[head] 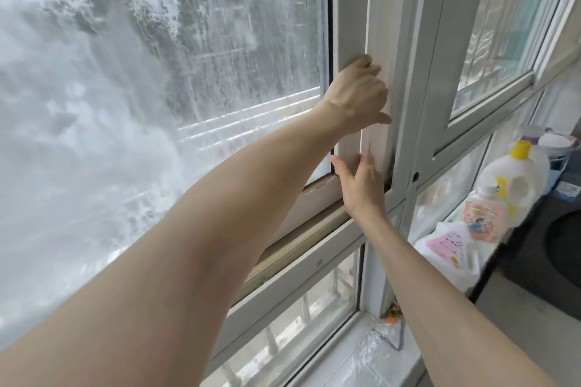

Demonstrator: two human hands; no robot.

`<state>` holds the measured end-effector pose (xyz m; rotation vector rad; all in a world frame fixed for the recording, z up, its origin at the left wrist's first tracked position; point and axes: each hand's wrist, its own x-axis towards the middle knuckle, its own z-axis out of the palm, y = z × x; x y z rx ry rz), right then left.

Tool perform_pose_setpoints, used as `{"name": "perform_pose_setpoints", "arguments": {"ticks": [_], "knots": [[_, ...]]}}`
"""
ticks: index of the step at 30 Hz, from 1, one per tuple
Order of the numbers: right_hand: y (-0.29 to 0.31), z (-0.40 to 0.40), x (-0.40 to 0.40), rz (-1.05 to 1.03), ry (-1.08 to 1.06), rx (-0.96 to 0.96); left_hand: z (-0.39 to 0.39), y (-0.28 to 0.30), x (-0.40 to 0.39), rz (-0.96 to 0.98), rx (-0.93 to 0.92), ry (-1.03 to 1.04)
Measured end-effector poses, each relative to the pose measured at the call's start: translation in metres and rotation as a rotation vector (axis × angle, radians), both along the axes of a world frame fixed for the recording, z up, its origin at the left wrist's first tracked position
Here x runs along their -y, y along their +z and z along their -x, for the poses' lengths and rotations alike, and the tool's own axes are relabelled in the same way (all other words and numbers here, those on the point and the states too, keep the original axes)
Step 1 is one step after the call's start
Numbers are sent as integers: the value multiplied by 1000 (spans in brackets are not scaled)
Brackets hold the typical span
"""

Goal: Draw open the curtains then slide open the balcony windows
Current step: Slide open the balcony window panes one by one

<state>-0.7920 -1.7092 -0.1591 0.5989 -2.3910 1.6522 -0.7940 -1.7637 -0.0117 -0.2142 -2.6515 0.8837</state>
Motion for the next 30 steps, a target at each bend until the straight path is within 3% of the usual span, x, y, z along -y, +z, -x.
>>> {"name": "perform_pose_setpoints", "arguments": {"ticks": [11, 20, 25, 30], "knots": [[-3, -28, 5, 29, 42, -15, -11, -5, 7, 86, -123, 31], [1, -29, 4, -32, -8, 3, -23, 3, 5, 44, -48, -27], [1, -71, 17, -45, 32, -42, -66, -2, 26, -29, -98, -51], [-1, -135, 39, -94, 114, -123, -136, -8, 62, 70, -225, -65]]}}
